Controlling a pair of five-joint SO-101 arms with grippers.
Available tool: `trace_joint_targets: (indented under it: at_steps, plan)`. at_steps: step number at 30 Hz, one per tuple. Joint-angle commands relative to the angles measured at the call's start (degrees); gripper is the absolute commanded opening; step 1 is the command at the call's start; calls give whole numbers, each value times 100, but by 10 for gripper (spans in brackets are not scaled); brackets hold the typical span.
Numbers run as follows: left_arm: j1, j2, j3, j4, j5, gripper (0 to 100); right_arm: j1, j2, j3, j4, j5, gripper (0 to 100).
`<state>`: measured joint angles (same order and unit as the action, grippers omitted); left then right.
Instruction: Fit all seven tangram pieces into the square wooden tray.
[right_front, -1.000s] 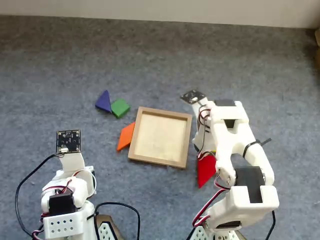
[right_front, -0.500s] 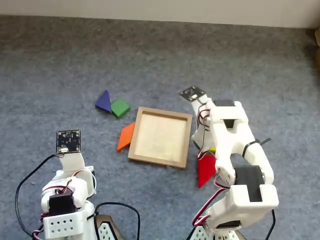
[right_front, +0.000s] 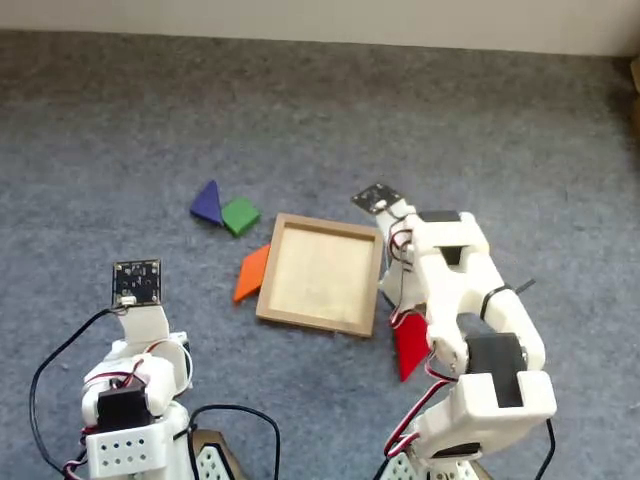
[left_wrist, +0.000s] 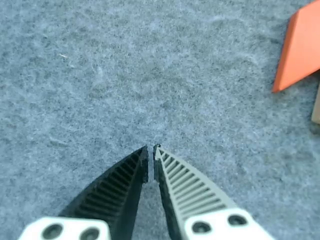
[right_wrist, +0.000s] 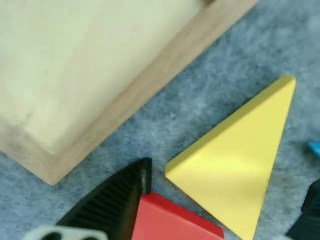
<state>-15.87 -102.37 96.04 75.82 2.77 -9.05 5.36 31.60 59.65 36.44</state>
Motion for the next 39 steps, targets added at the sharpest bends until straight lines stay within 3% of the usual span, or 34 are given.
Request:
trace_joint_targets:
  at_steps: [1, 8, 16, 22, 39]
  plan:
    - [-40, -189, 110, 18, 0, 45, -110, -22, 4, -145, 35, 430]
    - [-40, -189, 110, 18, 0, 45, -110, -22, 4, -145, 35, 333]
    - [-40, -189, 110, 18, 0, 45, -92, -22, 4, -145, 26, 332]
    - [-40, -189, 110, 18, 0, 45, -92, -22, -40, -154, -589, 332]
    - [-40, -189, 110, 18, 0, 45, 48, -31, -48, -497, -1108, 332]
